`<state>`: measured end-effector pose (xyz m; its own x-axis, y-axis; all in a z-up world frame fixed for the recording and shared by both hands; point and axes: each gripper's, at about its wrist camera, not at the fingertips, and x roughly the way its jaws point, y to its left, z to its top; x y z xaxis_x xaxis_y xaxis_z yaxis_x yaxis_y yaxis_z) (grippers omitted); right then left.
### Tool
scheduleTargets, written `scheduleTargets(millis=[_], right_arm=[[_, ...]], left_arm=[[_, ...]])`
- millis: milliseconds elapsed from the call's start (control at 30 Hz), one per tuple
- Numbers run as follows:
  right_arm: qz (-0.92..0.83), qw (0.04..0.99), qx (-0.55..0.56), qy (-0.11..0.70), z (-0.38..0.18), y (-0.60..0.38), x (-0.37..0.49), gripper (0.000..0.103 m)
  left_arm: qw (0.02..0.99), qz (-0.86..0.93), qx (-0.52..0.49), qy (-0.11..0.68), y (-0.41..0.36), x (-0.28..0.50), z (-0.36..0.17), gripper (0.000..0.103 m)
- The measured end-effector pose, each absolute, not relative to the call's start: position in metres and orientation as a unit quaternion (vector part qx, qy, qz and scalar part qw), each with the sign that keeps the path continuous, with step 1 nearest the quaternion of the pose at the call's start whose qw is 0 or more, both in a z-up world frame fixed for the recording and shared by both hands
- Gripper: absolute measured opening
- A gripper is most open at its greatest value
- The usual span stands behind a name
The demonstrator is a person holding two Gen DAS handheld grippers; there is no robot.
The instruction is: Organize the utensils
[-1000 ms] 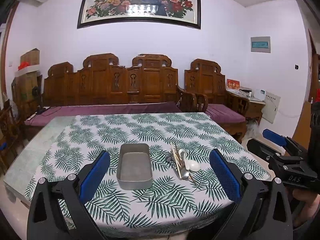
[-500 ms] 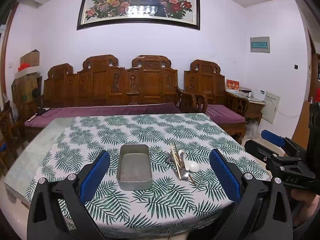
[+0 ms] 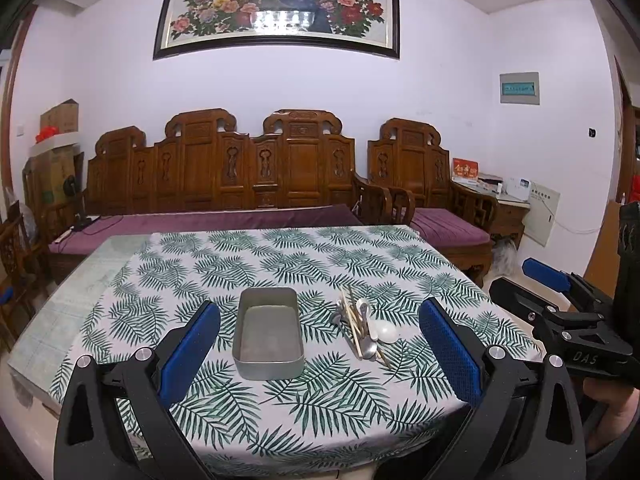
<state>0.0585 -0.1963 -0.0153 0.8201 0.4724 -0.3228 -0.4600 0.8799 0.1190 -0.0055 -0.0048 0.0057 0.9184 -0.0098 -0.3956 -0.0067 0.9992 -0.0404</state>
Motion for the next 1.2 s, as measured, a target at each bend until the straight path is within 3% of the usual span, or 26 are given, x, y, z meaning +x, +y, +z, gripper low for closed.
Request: scheduleTargets(millis=[667,1200], right_arm=[[0.243,0.954,0.017,0.177,-0.018,-0.190,0.059,0.100],[0.231,0.946,0.006,0.227,-0.068,-0.195,0.122,0.096]], left_arm=[[0.974,-0.002,-0.021,0.224,-0.006,0.004,-0.009,0.096],[0.956,-0.012,0.000,0.294,-0.002,0.070,-0.044,0.096]])
